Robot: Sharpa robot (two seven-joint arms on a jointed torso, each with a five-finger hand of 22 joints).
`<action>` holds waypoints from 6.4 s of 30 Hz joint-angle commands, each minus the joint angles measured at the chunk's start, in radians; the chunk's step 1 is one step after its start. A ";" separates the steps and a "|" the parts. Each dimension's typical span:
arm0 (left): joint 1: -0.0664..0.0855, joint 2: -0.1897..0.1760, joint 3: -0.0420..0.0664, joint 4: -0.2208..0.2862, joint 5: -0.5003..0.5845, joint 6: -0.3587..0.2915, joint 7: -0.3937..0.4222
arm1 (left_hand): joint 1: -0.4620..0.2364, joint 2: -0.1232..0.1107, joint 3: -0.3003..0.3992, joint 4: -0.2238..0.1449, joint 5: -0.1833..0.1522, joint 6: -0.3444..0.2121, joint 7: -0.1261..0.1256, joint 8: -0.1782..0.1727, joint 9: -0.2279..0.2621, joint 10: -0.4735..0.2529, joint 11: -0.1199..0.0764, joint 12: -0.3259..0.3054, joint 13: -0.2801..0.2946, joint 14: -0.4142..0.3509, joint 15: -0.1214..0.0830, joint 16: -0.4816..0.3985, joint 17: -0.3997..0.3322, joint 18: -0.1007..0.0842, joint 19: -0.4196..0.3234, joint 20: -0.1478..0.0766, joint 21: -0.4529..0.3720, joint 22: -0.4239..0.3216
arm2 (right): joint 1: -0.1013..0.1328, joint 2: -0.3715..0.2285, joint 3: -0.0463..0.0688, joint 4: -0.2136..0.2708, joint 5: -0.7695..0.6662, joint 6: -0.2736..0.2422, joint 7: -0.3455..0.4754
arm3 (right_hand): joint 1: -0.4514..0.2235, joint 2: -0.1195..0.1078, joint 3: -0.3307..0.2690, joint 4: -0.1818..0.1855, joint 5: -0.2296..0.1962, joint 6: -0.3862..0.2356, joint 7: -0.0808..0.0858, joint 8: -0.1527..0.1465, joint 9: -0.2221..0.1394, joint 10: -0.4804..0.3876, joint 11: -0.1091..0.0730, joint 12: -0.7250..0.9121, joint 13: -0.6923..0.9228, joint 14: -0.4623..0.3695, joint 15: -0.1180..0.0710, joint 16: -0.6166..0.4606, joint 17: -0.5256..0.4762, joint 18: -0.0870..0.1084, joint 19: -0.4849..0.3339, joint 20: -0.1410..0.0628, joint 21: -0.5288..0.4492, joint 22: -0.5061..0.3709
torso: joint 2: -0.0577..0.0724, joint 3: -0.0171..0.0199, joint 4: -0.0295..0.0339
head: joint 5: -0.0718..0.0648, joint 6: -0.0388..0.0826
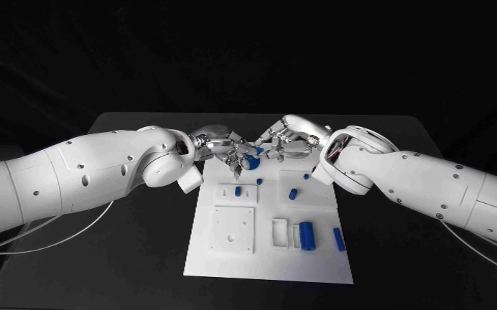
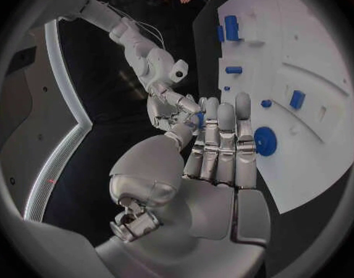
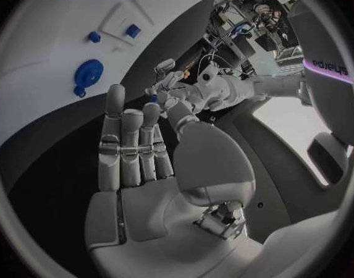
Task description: Assemble the parts on the task board
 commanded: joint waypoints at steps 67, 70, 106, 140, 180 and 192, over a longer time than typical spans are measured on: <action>0.001 0.000 0.001 0.002 0.085 0.064 0.004 | -0.025 -0.013 -0.052 -0.019 0.004 0.141 -0.051 -0.031 -0.008 0.015 -0.001 -0.031 -0.006 0.001 0.004 -0.014 0.004 -0.018 -0.003 -0.001 -0.005 -0.005 | -0.024 0.008 0.003 0.007 -0.167 -0.149 0.029 | 0.023 0.055 0.069 -0.009 -0.090 0.117 -0.032 0.001 0.002 0.026 -0.023 0.007 0.023 0.039 -0.017 0.045 0.039 -0.002 -0.001 -0.020 0.065 -0.039 | 0.000 -0.0009 0.0001 | -0.005 0.005; 0.001 -0.001 0.001 0.002 0.085 0.065 0.005 | -0.036 -0.014 -0.069 -0.010 0.004 0.141 -0.052 -0.033 -0.010 0.015 -0.001 -0.033 -0.007 0.000 0.005 -0.016 0.003 -0.019 -0.004 0.000 -0.006 -0.009 | -0.024 0.008 0.003 0.006 -0.172 -0.144 0.028 | 0.023 0.052 0.080 -0.009 -0.090 0.119 -0.032 0.000 0.002 0.026 -0.023 0.006 0.023 0.039 -0.017 0.045 0.039 -0.002 -0.003 -0.020 0.067 -0.033 | 0.000 -0.0008 0.0003 | -0.006 0.005; 0.001 -0.020 0.001 -0.020 0.078 0.024 -0.009 | -0.016 -0.070 -0.203 0.017 0.003 0.147 -0.048 -0.061 -0.054 0.024 0.003 -0.053 -0.006 0.006 0.009 -0.023 0.000 -0.023 0.007 0.001 0.000 -0.076 | -0.024 0.003 0.003 -0.032 -0.179 -0.137 -0.037 | -0.010 0.025 0.075 0.007 -0.075 0.121 -0.039 0.000 0.002 0.029 -0.024 0.009 0.028 0.040 -0.015 0.045 0.040 -0.004 -0.004 -0.016 0.062 -0.013 | 0.000 -0.0013 0.0008 | -0.007 0.005; 0.006 -0.045 0.002 -0.035 0.020 -0.177 0.011 | 0.206 -0.223 -0.397 0.072 0.003 0.278 -0.072 -0.076 -0.204 0.201 -0.034 -0.147 -0.049 0.071 -0.021 -0.037 -0.006 -0.034 0.044 -0.029 0.014 -0.020 | -0.010 0.159 0.008 -0.039 -0.355 0.182 -0.650 | -0.058 0.013 0.038 0.138 -0.247 0.177 -0.072 0.001 0.004 0.108 -0.040 0.181 0.182 0.111 -0.034 0.195 0.132 -0.022 0.069 -0.036 0.070 -0.065 | 0.001 -0.0029 0.0027 | 0.028 0.001; 0.007 -0.044 0.000 0.008 0.032 -0.219 0.035 | 0.211 -0.227 -0.410 0.120 0.004 0.277 -0.070 -0.074 -0.240 0.207 -0.032 -0.168 -0.027 0.081 -0.019 -0.050 -0.001 -0.029 0.053 -0.026 0.000 -0.017 | -0.008 0.289 -0.032 -0.146 -0.488 0.258 -0.700 | -0.082 -0.102 0.018 0.383 -0.338 0.195 -0.073 0.002 0.005 0.134 -0.043 0.214 0.247 0.135 -0.040 0.225 0.171 -0.031 0.082 -0.047 0.089 -0.073 | 0.001 -0.0001 0.0013 | 0.054 -0.021; 0.009 -0.045 0.000 0.017 0.033 -0.216 0.037 | 0.212 -0.227 -0.410 0.123 0.004 0.277 -0.070 -0.074 -0.240 0.206 -0.032 -0.168 -0.025 0.082 -0.019 -0.051 -0.001 -0.029 0.053 -0.025 -0.001 -0.017 | -0.013 0.306 -0.040 -0.163 -0.499 0.250 -0.693 | -0.072 -0.100 0.036 0.365 -0.338 0.198 -0.074 0.002 0.004 0.136 -0.044 0.210 0.249 0.135 -0.041 0.222 0.173 -0.032 0.082 -0.048 0.089 -0.074 | 0.003 0.0001 0.0006 | 0.057 -0.022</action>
